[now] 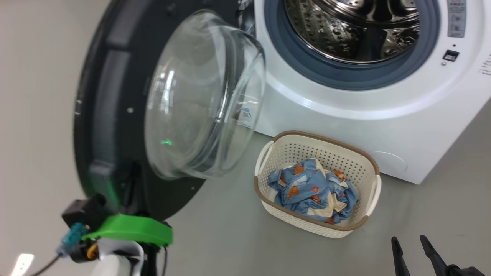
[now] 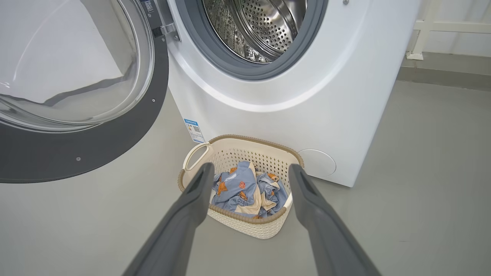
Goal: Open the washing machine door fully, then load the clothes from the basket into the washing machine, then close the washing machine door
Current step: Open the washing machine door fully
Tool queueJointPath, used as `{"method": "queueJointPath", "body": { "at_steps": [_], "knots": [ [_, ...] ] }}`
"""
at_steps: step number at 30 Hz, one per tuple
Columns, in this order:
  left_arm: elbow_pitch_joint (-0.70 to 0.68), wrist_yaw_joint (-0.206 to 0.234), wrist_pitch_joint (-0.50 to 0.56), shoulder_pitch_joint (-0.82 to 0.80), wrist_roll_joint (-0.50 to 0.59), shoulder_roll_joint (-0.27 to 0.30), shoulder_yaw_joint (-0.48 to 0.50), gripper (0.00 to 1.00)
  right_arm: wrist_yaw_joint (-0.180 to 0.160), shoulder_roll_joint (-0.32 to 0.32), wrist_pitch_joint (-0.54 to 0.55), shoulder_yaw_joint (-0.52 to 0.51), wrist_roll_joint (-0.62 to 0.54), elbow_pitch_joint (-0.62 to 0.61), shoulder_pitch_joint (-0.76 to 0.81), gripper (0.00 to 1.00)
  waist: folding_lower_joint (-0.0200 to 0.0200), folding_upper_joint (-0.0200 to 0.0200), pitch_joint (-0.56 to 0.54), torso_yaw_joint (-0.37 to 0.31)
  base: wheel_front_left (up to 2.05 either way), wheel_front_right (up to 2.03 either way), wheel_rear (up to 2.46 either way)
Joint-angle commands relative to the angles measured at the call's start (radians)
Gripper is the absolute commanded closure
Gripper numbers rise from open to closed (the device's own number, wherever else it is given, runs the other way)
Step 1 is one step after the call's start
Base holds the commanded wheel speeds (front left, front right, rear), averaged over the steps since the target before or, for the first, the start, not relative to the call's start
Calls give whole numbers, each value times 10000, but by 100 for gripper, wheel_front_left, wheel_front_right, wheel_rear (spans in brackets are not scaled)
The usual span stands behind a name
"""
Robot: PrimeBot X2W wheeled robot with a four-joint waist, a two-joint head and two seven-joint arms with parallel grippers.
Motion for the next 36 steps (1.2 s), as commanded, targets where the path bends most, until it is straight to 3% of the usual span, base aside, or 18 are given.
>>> {"method": "queueJointPath", "body": {
  "at_steps": [1, 11, 22, 25, 27, 28, 36],
  "knots": [
    [23, -25, -131, -632, 165, 252, 733, 100, 62, -185, -120, 321, 120, -181, -235, 0, 0, 0, -45, -195, 0, 0, 0],
    [1781, -484, -134, -1507, 1091, 337, 3163, 100, 62, -190, -120, 363, 223, -54, -184, 0, 0, 0, -110, -1033, 0, 0, 0],
    [1877, -1203, -135, -1513, 1792, 200, 4420, 100, 62, -142, -120, 466, 297, 53, -169, 0, 0, 0, -345, -1314, 0, 0, 0],
    [1534, -1269, -135, -1236, 1938, 161, 4546, 55, 62, -134, -120, 499, 329, 62, -175, 0, 0, 0, -430, -1374, 0, 0, 0],
    [1219, -1269, -135, -1021, 2028, 142, 4571, 9, 62, -130, -120, 487, 341, 48, -170, 0, 0, 0, -473, -1419, 0, 0, 0],
    [1047, -1270, -135, -902, 2044, 133, 4562, 0, 62, -128, -120, 486, 345, 48, -167, 0, 0, 0, -498, -1448, 0, 0, 0],
    [-1000, -1327, -135, 114, 2206, 104, 4028, 0, 62, -118, -120, 590, 382, 26, -157, 0, 0, 0, -677, -1884, 0, 0, 0]
  ]
}}
